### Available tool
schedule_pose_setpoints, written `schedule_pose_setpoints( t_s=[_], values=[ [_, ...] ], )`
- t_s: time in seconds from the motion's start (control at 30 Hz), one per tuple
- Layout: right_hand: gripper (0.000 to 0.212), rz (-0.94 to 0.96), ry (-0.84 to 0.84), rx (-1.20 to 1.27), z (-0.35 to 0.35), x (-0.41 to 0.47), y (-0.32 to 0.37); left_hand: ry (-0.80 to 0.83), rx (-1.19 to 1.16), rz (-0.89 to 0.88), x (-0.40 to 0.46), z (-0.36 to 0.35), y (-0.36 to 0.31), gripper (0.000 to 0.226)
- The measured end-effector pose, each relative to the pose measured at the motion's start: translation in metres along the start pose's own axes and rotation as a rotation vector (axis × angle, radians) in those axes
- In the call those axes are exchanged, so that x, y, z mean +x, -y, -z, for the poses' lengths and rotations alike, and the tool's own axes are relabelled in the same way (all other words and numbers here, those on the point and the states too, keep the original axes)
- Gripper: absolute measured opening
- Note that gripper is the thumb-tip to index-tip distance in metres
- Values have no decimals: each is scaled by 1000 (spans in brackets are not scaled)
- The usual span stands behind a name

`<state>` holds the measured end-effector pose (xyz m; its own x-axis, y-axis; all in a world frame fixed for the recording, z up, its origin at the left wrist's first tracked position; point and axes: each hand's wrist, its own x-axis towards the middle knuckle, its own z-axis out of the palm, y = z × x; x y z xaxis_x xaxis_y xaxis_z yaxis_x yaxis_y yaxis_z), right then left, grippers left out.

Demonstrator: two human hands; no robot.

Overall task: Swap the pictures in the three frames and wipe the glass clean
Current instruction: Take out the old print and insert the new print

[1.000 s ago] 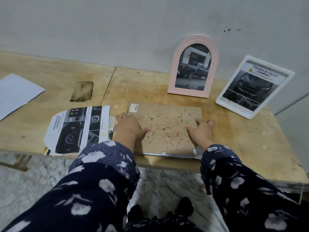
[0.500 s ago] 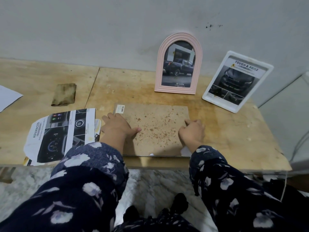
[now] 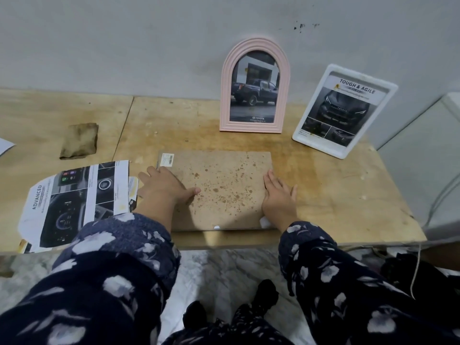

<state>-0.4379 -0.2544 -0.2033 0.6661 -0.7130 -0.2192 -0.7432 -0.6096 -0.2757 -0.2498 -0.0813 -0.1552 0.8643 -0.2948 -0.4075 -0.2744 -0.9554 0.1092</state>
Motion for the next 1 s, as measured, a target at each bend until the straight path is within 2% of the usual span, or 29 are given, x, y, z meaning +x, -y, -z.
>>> schedule_pose_setpoints(
  t_s=[0.1,0.27,0.47,0.57,0.67,0.77,0.9,1.0],
  values=[
    [62,5,12,46,3,3,-5,6,-32,5,-1,-1,1,117],
    [76,-2,88,86,19,5,-7,-4,-26,26,-3,-5,-1,127],
    [49,31,16,11,34,20,6,17,56,34,-1,-3,-4,127],
    [53,11,-48,21,40,35,14,-12,47,25,4,-1,-7,120],
    [55,12,41,126,42,49,19,-56,37,-105,16,4,-13,107],
    [61,23,150,141,38,59,26,-18,81,-241,30,8,-24,97],
    [77,46,173,48,32,70,28,85,196,-323,45,6,-35,111],
    [78,70,225,26,34,76,27,163,289,-320,58,13,-45,118]
  ],
)
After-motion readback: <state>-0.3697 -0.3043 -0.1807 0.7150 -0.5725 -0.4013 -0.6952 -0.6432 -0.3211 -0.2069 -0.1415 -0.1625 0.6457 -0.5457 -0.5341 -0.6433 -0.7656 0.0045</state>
